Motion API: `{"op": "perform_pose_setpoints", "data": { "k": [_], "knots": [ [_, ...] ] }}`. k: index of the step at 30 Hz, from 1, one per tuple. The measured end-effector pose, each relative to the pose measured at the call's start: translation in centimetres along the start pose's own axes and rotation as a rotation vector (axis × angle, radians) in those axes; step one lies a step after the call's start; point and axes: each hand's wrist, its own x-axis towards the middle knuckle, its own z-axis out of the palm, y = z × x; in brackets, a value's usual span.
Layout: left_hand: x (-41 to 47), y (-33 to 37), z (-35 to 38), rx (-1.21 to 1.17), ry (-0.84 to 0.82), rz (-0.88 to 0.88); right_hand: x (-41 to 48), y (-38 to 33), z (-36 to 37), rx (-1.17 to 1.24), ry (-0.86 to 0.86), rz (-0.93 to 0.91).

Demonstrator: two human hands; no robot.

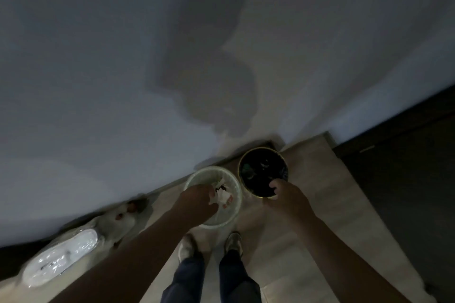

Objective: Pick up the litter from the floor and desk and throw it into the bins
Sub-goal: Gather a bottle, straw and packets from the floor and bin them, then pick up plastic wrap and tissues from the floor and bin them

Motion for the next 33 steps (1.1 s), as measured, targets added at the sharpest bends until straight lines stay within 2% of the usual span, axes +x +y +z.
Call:
{"op": "perform_pose_setpoints", "data": {
  "k": [6, 9, 14, 22, 33],
  "knots": [
    [-7.3, 1.2, -3.6, 0.035, 0.135, 0.026, -4.6, -5.7, -2.6, -0.264, -0.01, -0.276],
    [-11.8, -1.2, -5.0, 0.003, 0.215, -0.045, -7.3, -10.2, -2.4, -0.408, 0.008, -0.461],
    [-20.7, -7.4, -6.0, -0.073, 0.372, -0.222, -11.6, -18.7, 1.2, -0.542, -0.159, -0.713],
    [-39.5, -18.8, -1.5, -0.256, 0.591, -0.511, -25.3, -31.3, 13.3, -0.753, -0.225, -1.128],
    [-64.9, -31.2, 10.8, -0.489, 0.748, -0.903, -47.0, -40.6, 33.6, -0.844, -0.393, -1.534]
  ]
}}
